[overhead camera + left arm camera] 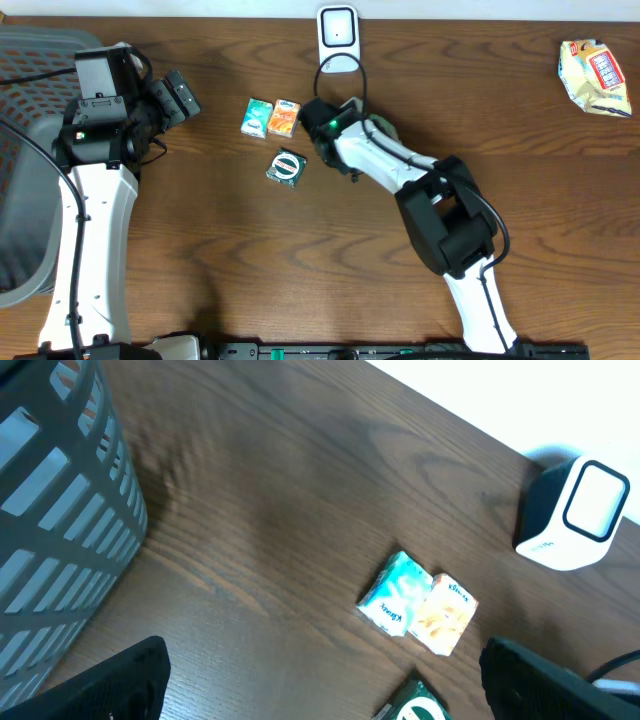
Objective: Scan the item barcode
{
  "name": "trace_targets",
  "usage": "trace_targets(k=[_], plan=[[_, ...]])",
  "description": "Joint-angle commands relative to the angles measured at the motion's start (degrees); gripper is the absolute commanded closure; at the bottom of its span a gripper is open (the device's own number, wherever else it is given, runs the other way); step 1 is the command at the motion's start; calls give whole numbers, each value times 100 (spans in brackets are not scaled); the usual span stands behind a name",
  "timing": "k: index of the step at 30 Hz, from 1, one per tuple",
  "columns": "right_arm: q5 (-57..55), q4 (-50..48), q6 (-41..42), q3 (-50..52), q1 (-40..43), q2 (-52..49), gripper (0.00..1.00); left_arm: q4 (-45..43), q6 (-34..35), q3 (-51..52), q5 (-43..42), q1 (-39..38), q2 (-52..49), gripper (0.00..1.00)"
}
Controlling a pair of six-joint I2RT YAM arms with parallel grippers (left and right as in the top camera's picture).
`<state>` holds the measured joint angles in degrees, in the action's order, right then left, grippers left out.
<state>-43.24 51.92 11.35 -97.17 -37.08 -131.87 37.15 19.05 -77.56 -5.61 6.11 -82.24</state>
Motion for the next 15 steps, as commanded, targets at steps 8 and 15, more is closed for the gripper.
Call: trace_targets(k=[8, 15], plan=[[2197, 957, 101, -1178, -179, 9, 52, 15, -15, -20, 76, 9, -11, 2], [2444, 1624, -487, -2131, 415, 9, 36, 15, -15, -20, 76, 9, -11, 2]])
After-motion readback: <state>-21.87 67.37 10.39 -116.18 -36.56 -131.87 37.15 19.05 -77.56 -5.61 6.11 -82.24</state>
